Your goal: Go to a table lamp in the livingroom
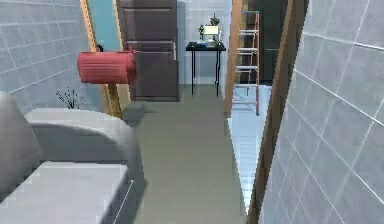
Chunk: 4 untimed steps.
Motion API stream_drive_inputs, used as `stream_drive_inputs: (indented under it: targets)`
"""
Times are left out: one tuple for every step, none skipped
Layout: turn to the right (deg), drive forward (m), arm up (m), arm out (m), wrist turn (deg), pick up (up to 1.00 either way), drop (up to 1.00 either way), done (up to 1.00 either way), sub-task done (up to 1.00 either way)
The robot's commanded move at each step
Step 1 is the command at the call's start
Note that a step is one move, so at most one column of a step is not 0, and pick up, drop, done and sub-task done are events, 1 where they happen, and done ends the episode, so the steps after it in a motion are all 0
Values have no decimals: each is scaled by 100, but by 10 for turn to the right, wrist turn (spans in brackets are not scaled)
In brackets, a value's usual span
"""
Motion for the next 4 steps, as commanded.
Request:
stream_drive_inputs:
  targets:
    - [0, 100, 0, 0, 0, 0, 0, 0, 0]
    - [-30, 0, 0, 0, 0, 0, 0, 0, 0]
    - [0, 35, 0, 0, 0, 0, 0, 0, 0]
    - [0, 100, 0, 0, 0, 0, 0, 0, 0]
